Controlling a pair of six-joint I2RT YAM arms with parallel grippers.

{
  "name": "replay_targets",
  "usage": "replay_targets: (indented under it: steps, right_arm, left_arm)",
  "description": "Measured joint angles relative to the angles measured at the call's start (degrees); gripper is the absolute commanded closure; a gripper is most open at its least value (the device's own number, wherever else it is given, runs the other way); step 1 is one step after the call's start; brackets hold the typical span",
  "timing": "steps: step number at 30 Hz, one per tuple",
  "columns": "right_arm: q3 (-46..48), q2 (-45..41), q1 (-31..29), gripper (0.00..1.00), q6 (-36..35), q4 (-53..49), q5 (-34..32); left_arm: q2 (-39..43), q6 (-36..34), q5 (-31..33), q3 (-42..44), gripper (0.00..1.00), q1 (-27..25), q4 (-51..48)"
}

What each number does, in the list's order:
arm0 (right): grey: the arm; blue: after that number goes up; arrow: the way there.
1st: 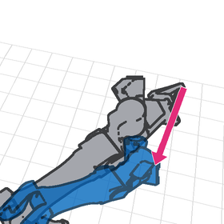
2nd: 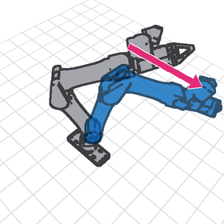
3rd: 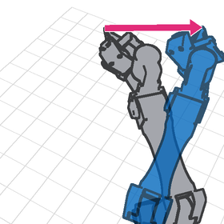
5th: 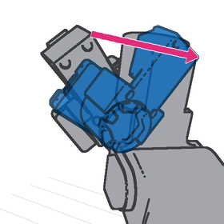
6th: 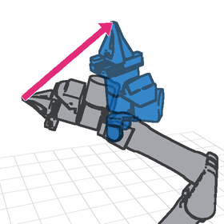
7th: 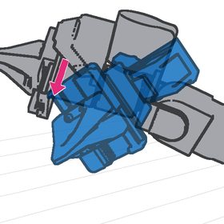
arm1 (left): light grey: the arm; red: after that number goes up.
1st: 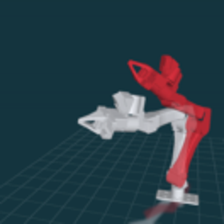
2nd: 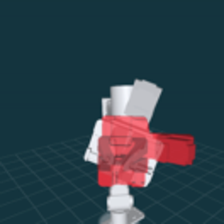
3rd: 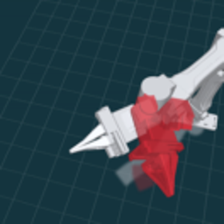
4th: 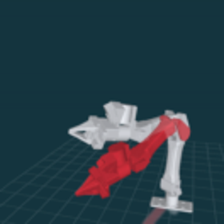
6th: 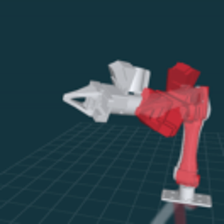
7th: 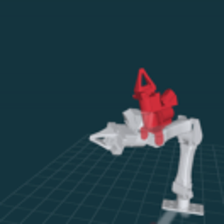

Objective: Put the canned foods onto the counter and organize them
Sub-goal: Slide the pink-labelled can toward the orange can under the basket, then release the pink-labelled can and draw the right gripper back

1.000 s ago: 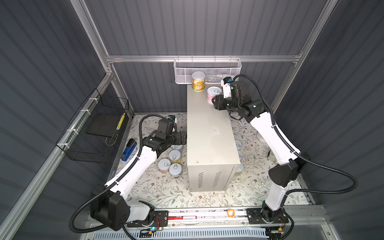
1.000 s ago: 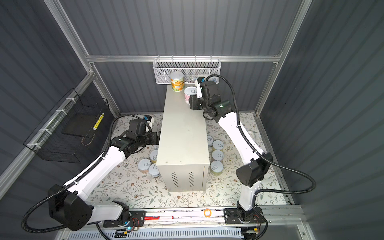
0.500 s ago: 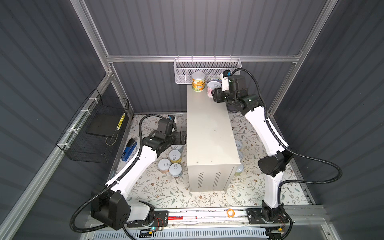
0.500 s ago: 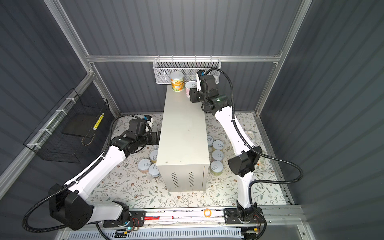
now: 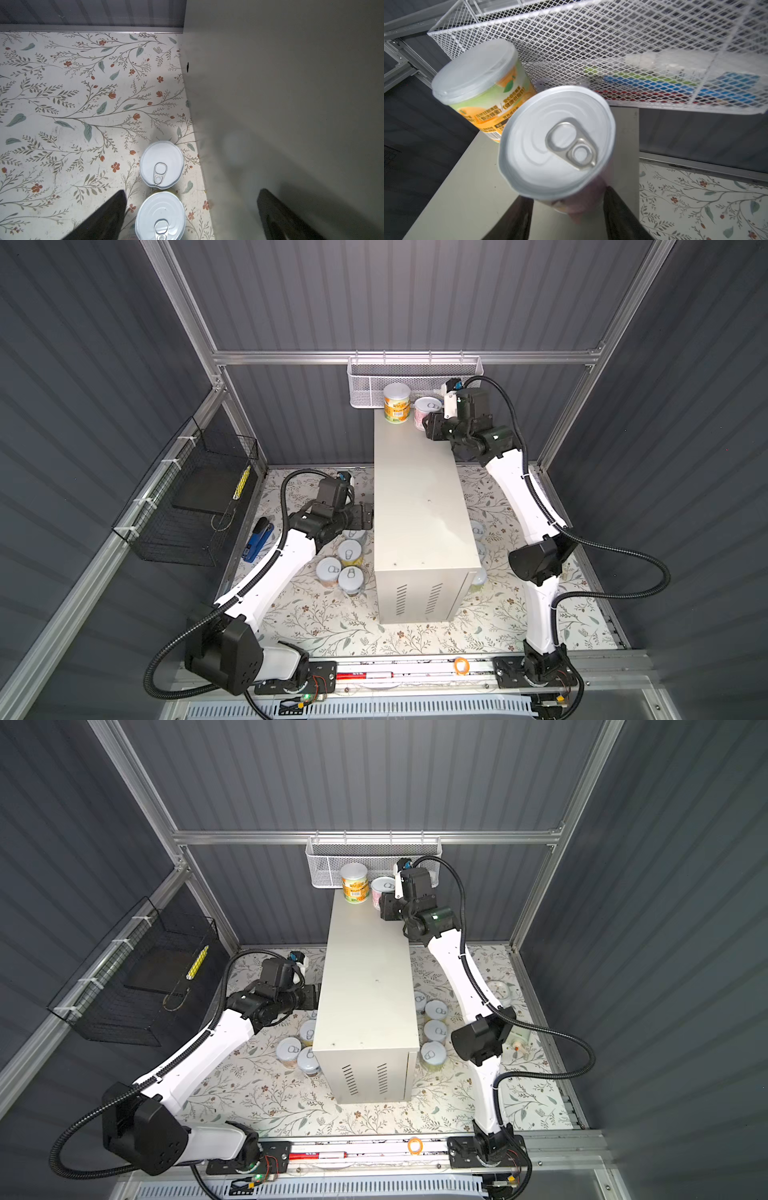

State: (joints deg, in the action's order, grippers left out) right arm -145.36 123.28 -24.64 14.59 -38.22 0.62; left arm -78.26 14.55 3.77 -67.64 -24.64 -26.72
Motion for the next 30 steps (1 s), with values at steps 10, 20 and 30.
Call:
replay_targets:
  steps: [10, 20, 30]
  right_arm:
    - [-2.95, 2.62, 1.60, 0.45, 1.40, 0.76, 2.73]
    - [-3.74, 2.69, 2.12, 0.41, 2.21, 1.81, 5.95]
    - [13.64, -10.71, 1.57, 0.26, 1.95, 2.58, 5.64]
  left_arm:
    - [0.00, 0.09, -0.39, 0.00, 0.01, 0.00, 0.00]
    - [-0.07, 0.26, -0.37, 0.00, 0.01, 0.00, -0.48]
    - [4.94, 1.79, 0.26, 2.25, 0.01, 0.00, -1.88]
